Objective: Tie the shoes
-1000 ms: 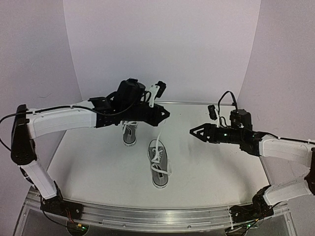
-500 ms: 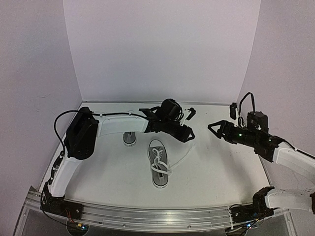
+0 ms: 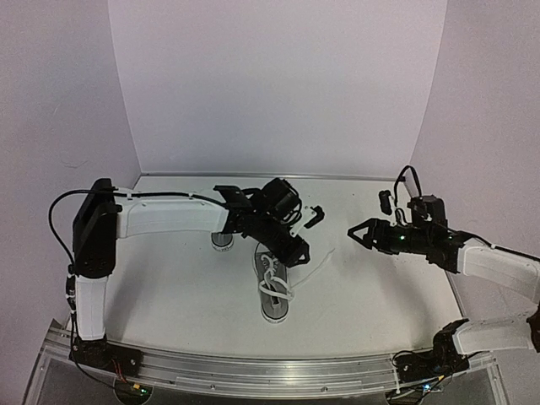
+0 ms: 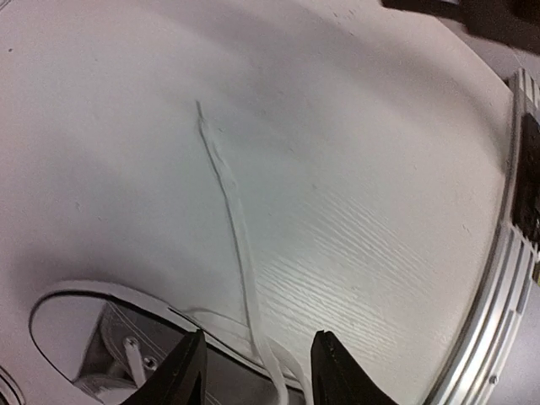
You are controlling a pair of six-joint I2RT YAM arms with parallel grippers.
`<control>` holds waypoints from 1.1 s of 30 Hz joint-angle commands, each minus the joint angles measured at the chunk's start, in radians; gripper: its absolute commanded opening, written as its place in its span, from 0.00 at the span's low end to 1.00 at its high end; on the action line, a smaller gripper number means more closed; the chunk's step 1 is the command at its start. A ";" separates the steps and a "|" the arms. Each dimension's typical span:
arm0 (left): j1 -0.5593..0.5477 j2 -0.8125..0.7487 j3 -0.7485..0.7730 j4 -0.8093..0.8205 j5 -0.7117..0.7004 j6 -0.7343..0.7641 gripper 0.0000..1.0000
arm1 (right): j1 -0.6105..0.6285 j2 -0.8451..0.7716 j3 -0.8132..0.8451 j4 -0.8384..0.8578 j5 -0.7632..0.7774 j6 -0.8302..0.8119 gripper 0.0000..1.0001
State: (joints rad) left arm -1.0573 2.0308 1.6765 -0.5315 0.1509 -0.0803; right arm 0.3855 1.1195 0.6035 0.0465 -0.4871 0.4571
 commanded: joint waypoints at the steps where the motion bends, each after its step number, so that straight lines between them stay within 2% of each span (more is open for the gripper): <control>1: -0.033 -0.133 -0.108 -0.076 0.038 0.065 0.41 | -0.003 0.083 -0.017 0.065 -0.076 -0.033 0.67; 7: -0.100 -0.106 -0.064 -0.212 0.013 0.208 0.41 | -0.003 0.213 -0.008 0.175 -0.119 -0.029 0.61; 10: -0.123 -0.049 -0.003 -0.295 -0.019 0.248 0.40 | -0.002 0.284 0.009 0.210 -0.141 -0.033 0.59; 15: -0.130 0.001 0.062 -0.336 -0.031 0.281 0.39 | 0.001 0.355 0.030 0.240 -0.159 -0.036 0.57; 22: -0.164 0.122 0.200 -0.412 -0.099 0.327 0.38 | -0.020 0.372 0.036 0.266 -0.197 -0.010 0.58; 33: -0.183 0.256 0.311 -0.459 -0.220 0.361 0.36 | -0.082 0.322 0.017 0.282 -0.225 0.035 0.58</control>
State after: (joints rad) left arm -1.2326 2.2513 1.9221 -0.9509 -0.0048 0.2536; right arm 0.3133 1.4812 0.6064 0.2920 -0.6882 0.4762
